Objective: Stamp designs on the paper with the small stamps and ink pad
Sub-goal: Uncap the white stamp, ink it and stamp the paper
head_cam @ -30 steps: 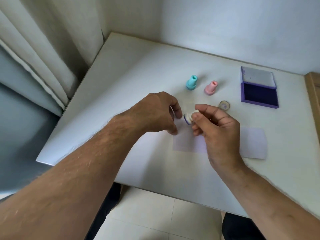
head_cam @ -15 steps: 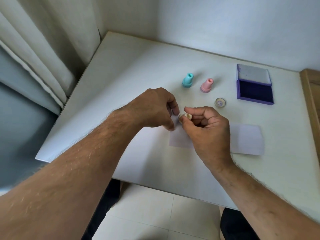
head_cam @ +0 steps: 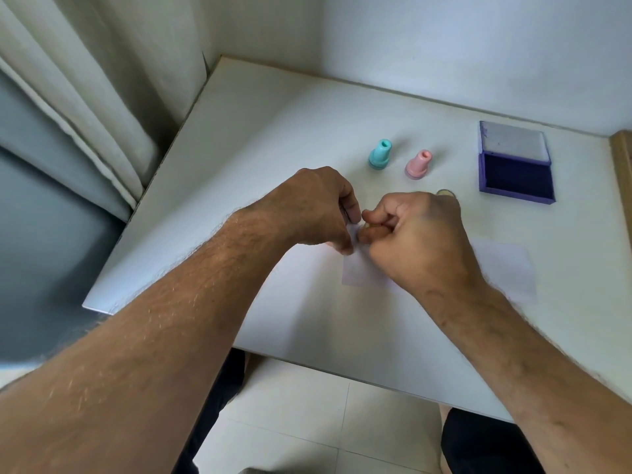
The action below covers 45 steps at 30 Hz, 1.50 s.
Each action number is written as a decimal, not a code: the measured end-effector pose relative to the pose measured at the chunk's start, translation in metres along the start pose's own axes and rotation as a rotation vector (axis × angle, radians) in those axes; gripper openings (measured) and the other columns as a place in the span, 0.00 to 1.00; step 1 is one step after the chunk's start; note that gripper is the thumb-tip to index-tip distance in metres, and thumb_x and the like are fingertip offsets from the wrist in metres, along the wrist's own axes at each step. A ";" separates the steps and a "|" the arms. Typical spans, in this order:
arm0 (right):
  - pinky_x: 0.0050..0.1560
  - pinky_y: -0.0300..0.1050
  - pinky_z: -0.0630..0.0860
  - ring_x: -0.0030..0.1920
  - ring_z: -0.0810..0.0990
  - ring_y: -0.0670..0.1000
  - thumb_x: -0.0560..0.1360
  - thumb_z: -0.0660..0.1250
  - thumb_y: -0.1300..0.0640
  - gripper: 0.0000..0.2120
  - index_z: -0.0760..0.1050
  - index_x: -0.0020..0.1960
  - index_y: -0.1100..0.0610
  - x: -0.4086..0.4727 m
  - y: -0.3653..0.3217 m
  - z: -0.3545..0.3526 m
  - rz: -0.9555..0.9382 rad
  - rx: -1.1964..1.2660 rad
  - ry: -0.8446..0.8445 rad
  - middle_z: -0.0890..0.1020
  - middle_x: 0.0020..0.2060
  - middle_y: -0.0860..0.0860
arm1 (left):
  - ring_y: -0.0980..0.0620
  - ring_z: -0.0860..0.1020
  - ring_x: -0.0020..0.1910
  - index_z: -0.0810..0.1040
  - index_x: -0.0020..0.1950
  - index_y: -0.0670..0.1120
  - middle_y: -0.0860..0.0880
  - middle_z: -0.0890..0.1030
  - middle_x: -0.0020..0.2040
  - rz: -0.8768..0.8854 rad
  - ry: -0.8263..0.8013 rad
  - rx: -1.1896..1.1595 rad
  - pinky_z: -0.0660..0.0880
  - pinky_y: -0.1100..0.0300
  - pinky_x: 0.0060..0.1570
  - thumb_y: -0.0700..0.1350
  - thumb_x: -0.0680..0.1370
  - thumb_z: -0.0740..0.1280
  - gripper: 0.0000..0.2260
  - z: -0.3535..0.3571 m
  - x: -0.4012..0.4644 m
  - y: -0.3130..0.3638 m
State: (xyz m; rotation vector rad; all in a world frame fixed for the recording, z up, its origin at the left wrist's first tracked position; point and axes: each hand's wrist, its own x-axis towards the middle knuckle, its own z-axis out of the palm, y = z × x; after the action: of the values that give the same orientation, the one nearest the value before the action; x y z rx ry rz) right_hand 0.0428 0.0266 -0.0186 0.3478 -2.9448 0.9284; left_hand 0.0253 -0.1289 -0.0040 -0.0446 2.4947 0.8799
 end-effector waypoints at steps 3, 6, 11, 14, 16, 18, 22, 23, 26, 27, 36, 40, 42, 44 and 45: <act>0.38 0.42 0.73 0.35 0.71 0.51 0.71 0.71 0.53 0.05 0.82 0.41 0.54 0.000 -0.006 -0.002 0.044 -0.057 -0.046 0.83 0.35 0.53 | 0.60 0.79 0.37 0.82 0.47 0.53 0.57 0.82 0.39 -0.004 0.011 0.010 0.70 0.67 0.30 0.45 0.63 0.81 0.15 0.000 -0.001 0.002; 0.31 0.42 0.69 0.35 0.66 0.50 0.72 0.70 0.51 0.07 0.81 0.42 0.55 0.000 -0.009 -0.005 0.051 -0.102 -0.087 0.81 0.35 0.54 | 0.60 0.79 0.36 0.82 0.47 0.53 0.57 0.82 0.39 -0.009 0.007 0.010 0.70 0.66 0.30 0.44 0.63 0.80 0.15 0.000 -0.001 0.002; 0.28 0.35 0.63 0.32 0.64 0.45 0.71 0.73 0.51 0.06 0.81 0.43 0.53 0.004 -0.013 -0.007 0.080 -0.148 -0.135 0.82 0.36 0.51 | 0.61 0.79 0.36 0.82 0.46 0.53 0.56 0.82 0.39 -0.019 -0.001 0.023 0.71 0.66 0.32 0.45 0.63 0.81 0.16 -0.001 -0.001 0.003; 0.29 0.38 0.64 0.31 0.62 0.42 0.71 0.73 0.49 0.08 0.83 0.45 0.52 0.007 -0.015 -0.012 0.082 -0.163 -0.164 0.83 0.36 0.50 | 0.61 0.79 0.36 0.82 0.46 0.53 0.56 0.82 0.39 -0.024 -0.004 0.018 0.71 0.65 0.33 0.44 0.63 0.81 0.15 -0.001 -0.001 0.002; 0.28 0.36 0.64 0.31 0.61 0.42 0.71 0.73 0.49 0.07 0.83 0.45 0.52 0.009 -0.017 -0.014 0.083 -0.164 -0.179 0.83 0.36 0.50 | 0.61 0.78 0.36 0.82 0.45 0.53 0.57 0.82 0.39 -0.030 -0.009 0.017 0.70 0.65 0.33 0.44 0.63 0.81 0.15 -0.001 0.000 0.002; 0.28 0.32 0.62 0.31 0.62 0.42 0.71 0.73 0.49 0.08 0.83 0.45 0.53 0.010 -0.018 -0.015 0.083 -0.165 -0.194 0.83 0.35 0.49 | 0.60 0.78 0.36 0.81 0.45 0.53 0.57 0.81 0.38 -0.031 -0.011 0.022 0.70 0.65 0.34 0.44 0.63 0.81 0.15 -0.001 0.000 0.002; 0.28 0.32 0.60 0.31 0.63 0.42 0.72 0.72 0.49 0.08 0.83 0.46 0.53 0.009 -0.019 -0.015 0.075 -0.169 -0.214 0.82 0.36 0.49 | 0.60 0.78 0.37 0.82 0.46 0.53 0.57 0.81 0.39 -0.029 -0.018 0.024 0.71 0.65 0.34 0.44 0.63 0.81 0.15 -0.001 0.001 0.001; 0.28 0.32 0.60 0.31 0.63 0.42 0.72 0.72 0.49 0.08 0.83 0.46 0.52 0.009 -0.019 -0.015 0.079 -0.173 -0.212 0.82 0.36 0.49 | 0.60 0.78 0.37 0.82 0.46 0.53 0.57 0.81 0.39 -0.029 -0.021 0.027 0.72 0.65 0.34 0.44 0.63 0.81 0.15 -0.001 0.001 0.001; 0.27 0.34 0.60 0.31 0.63 0.43 0.72 0.73 0.49 0.08 0.82 0.45 0.53 0.009 -0.019 -0.014 0.088 -0.183 -0.197 0.78 0.32 0.47 | 0.60 0.78 0.36 0.82 0.46 0.53 0.57 0.81 0.39 -0.033 -0.021 0.021 0.72 0.65 0.34 0.44 0.63 0.81 0.15 -0.002 0.000 0.002; 0.27 0.35 0.59 0.32 0.63 0.43 0.72 0.72 0.49 0.08 0.82 0.44 0.53 0.008 -0.019 -0.014 0.083 -0.183 -0.194 0.77 0.31 0.47 | 0.60 0.78 0.36 0.82 0.46 0.53 0.57 0.81 0.39 -0.034 -0.022 0.018 0.72 0.65 0.34 0.44 0.63 0.81 0.15 -0.002 0.000 0.002; 0.34 0.33 0.62 0.34 0.72 0.47 0.73 0.70 0.52 0.04 0.78 0.42 0.51 0.005 -0.014 -0.012 0.013 -0.178 -0.188 0.78 0.32 0.49 | 0.58 0.80 0.40 0.81 0.46 0.53 0.57 0.82 0.39 -0.025 -0.041 0.056 0.74 0.63 0.37 0.44 0.63 0.81 0.15 -0.003 0.001 0.005; 0.38 0.47 0.77 0.38 0.79 0.52 0.72 0.68 0.56 0.03 0.78 0.45 0.55 -0.004 -0.005 -0.008 -0.090 -0.077 -0.126 0.82 0.36 0.51 | 0.58 0.79 0.40 0.81 0.47 0.53 0.57 0.82 0.40 -0.025 -0.042 0.062 0.72 0.64 0.34 0.45 0.64 0.81 0.15 -0.004 0.000 0.006; 0.41 0.45 0.80 0.37 0.82 0.49 0.71 0.70 0.60 0.03 0.80 0.45 0.55 -0.009 -0.002 -0.011 -0.019 0.115 -0.044 0.84 0.35 0.49 | 0.60 0.79 0.38 0.81 0.47 0.53 0.56 0.82 0.40 -0.026 -0.043 0.053 0.70 0.65 0.32 0.45 0.64 0.81 0.15 -0.004 -0.001 0.005; 0.42 0.44 0.82 0.35 0.84 0.48 0.71 0.72 0.64 0.07 0.82 0.47 0.54 -0.010 0.001 -0.021 0.178 0.395 -0.001 0.85 0.34 0.50 | 0.60 0.79 0.37 0.81 0.47 0.53 0.56 0.82 0.41 -0.028 -0.049 0.043 0.69 0.65 0.31 0.45 0.64 0.81 0.16 -0.004 -0.002 0.005; 0.41 0.47 0.83 0.33 0.84 0.51 0.72 0.72 0.65 0.08 0.82 0.48 0.55 -0.011 0.002 -0.028 0.281 0.550 0.008 0.85 0.34 0.51 | 0.60 0.79 0.37 0.81 0.48 0.53 0.56 0.82 0.41 -0.028 -0.051 0.038 0.69 0.65 0.31 0.45 0.64 0.81 0.16 -0.004 -0.002 0.004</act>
State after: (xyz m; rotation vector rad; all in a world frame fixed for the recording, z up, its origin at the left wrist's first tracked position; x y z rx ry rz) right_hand 0.0523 0.0467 0.0020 -0.0684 -2.7208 1.7672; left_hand 0.0245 -0.1280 0.0022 -0.0436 2.4566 0.8123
